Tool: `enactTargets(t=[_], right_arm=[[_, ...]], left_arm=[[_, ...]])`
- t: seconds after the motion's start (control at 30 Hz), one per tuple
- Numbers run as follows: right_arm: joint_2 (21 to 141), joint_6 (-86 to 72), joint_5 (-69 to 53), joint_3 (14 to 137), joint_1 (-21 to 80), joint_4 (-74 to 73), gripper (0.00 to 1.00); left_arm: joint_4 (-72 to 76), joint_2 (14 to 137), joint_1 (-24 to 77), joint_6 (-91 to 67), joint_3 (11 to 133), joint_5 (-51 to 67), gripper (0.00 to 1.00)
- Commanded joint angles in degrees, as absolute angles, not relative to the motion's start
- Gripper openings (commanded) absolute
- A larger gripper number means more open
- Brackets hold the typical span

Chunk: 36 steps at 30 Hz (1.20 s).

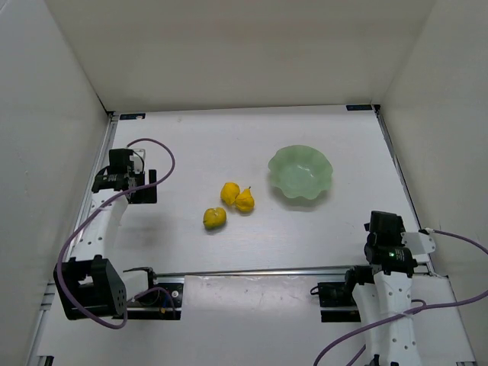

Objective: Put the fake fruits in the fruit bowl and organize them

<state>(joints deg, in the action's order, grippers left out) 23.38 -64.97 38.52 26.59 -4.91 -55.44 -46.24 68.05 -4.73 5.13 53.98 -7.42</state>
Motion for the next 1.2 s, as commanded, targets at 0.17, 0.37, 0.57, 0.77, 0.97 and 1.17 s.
enactTargets(t=[0.17, 0.37, 0.57, 0.77, 0.97, 1.17], right_arm=[[30.9, -55.4, 34.6, 29.6, -4.9, -49.9, 0.99], [38.6, -52.7, 33.0, 33.4, -4.9, -48.9, 0.99], [41.0, -52.7, 31.0, 33.9, -4.9, -48.9, 0.99], [38.2, -51.7, 31.6, 32.9, -4.9, -48.9, 0.99], [37.0, -51.2, 32.7, 32.9, -4.9, -49.4, 0.99], [39.6, -50.6, 32.7, 34.5, -4.9, -48.3, 0.99]], left_arm=[[-49.8, 67.6, 6.8, 15.2, 60.6, -3.0, 0.99], [-53.7, 78.7, 29.6, 18.6, 67.2, -5.1, 0.99], [-52.2, 91.8, 37.8, 19.2, 72.9, -0.8, 0.99], [-53.4, 100.9, 39.1, 20.3, 74.1, 4.4, 0.99], [-51.6, 105.9, 39.1, 18.7, 73.6, -0.5, 0.99], [-56.7, 105.3, 39.1, 18.2, 76.6, 1.0, 0.66]])
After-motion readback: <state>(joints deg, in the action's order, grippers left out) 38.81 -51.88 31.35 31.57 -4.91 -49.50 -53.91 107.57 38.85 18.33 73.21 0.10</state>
